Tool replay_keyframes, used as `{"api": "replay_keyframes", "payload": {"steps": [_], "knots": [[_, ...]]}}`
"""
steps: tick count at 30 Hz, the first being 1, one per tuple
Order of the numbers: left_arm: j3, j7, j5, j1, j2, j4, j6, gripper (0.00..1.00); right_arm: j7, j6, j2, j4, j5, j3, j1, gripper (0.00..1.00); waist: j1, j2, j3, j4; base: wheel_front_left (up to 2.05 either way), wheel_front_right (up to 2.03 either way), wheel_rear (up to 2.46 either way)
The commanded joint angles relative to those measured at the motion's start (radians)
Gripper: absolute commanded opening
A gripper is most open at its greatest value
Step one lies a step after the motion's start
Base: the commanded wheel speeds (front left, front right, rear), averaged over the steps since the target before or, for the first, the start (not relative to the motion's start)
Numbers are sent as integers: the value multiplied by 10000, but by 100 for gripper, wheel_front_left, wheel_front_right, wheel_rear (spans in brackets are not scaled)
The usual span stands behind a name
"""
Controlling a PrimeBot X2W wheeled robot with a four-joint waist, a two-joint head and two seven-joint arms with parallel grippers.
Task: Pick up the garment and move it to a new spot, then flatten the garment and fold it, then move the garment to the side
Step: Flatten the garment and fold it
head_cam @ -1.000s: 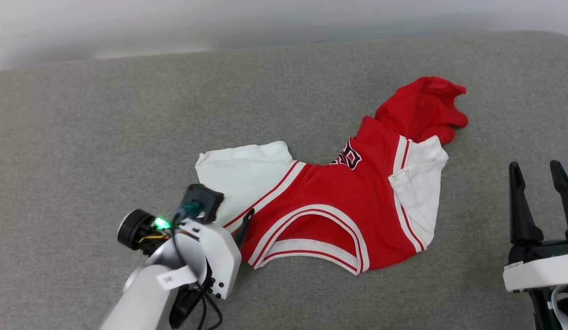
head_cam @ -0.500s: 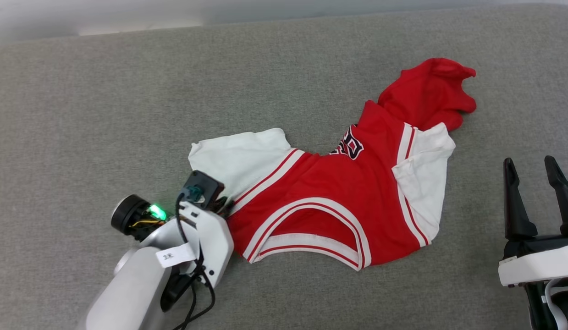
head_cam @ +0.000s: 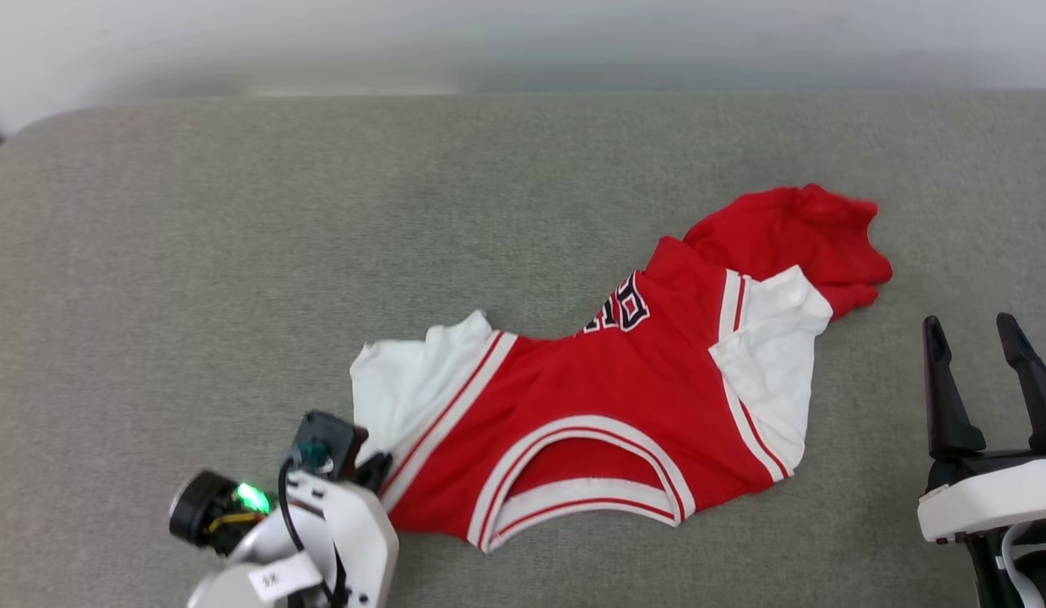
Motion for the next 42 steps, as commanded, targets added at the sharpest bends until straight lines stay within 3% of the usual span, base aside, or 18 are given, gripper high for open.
{"api": "replay_keyframes", "payload": {"steps": [1,7,8,9,16,24,28,35,38,39,42], "knots": [[-4,70,-66,317,55,-151,74,0,63,-7,-27,43,-32,-16,102,100,0,0,-218,231,0,0,0],[-326,180,-203,1180,-5,-618,64,0,149,-7,81,199,-36,80,176,100,0,0,-461,426,0,0,0],[-363,134,-179,1207,-9,-602,66,36,168,-7,91,229,-27,114,179,100,0,0,-482,428,0,0,0],[-369,19,-110,1173,-9,-597,113,100,169,-7,89,256,-25,138,182,100,0,0,-499,426,0,0,0],[-123,-1439,287,571,-148,-645,415,100,251,-7,35,317,-12,188,145,100,0,0,-617,254,0,0,0],[344,-4359,783,7,-483,-797,964,100,350,-7,19,212,18,213,204,100,0,0,-788,12,0,0,0],[70,-4970,735,-203,-737,-660,713,100,395,-7,77,159,-20,296,210,100,0,0,-785,-94,0,0,0],[-895,-4016,958,-1427,-1396,-283,216,100,588,-7,-5,7,-77,347,46,100,0,0,-529,-417,0,0,0],[-1477,-2578,765,-1911,-1711,157,-199,100,626,-7,34,-57,-110,386,5,100,0,0,-354,-614,0,0,0],[-2085,-1100,537,-2356,-1892,456,-579,100,652,-7,115,-98,-148,427,-48,100,0,0,-121,-790,0,0,0],[-2537,-179,333,-2650,-2043,696,-758,100,615,-7,202,-118,-160,396,-35,100,0,0,120,-882,0,0,0]]}}
